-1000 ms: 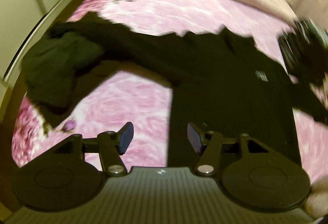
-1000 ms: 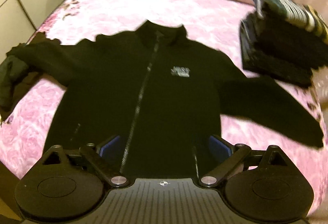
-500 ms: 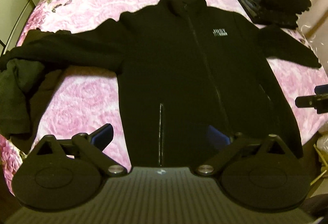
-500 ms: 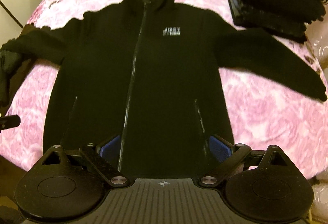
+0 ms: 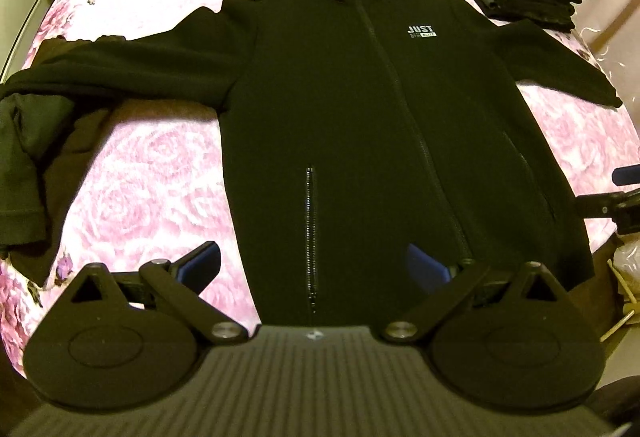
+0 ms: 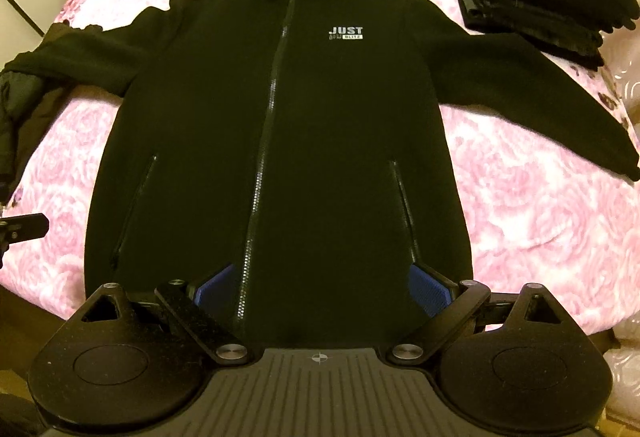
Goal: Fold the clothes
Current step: 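Release the jacket and move both tools back above it, then grasp the black jacket's sleeve cuff with the right tool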
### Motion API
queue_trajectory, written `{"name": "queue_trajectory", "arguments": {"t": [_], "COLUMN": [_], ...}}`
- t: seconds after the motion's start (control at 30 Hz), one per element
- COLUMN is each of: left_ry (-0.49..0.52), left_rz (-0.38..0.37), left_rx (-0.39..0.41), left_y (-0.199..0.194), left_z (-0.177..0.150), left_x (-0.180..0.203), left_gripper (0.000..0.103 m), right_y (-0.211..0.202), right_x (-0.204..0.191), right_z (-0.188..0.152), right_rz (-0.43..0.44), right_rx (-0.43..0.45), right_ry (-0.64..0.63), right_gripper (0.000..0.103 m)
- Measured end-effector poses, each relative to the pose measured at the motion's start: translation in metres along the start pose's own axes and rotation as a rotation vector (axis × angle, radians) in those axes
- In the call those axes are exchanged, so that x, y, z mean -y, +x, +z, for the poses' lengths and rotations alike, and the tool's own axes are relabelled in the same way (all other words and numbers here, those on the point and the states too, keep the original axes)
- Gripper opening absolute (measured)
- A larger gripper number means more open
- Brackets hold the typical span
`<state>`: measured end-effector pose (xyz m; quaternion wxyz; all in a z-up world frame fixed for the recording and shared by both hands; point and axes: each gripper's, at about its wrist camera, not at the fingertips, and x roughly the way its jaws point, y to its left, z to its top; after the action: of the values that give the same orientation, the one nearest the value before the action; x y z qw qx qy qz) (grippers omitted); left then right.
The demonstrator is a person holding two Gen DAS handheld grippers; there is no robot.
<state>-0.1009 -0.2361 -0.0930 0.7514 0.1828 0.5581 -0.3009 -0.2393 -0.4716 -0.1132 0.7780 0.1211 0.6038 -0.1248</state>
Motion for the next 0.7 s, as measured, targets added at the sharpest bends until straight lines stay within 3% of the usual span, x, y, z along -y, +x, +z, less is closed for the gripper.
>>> {"name": "queue_trajectory", "arguments": {"t": [0.17, 0.4, 0.7], "left_ry": [-0.017, -0.074, -0.225], "left_rz": [0.006, 0.081, 0.273], "left_rx": [0.014, 0.079, 0.172], "left_y": [-0.004, -0.023, -0.066], "left_z": [0.002, 0.002, -0.014], "left_x": [-0.004, -0.036, -0.162], "left_gripper": [0.098, 0.098, 0.098], "right_y": [-0.002, 0.001, -0.021], "right_x": [-0.004, -0.036, -0.190], "right_z": [0.009, 0.035, 0.105], "right_rz": [0.016, 0.148, 0.311], "right_rx": [0.023, 0.138, 0.339], "right_ry": [-0.011, -0.106, -0.426], "right_gripper": [0.095, 0.095, 0.095]}}
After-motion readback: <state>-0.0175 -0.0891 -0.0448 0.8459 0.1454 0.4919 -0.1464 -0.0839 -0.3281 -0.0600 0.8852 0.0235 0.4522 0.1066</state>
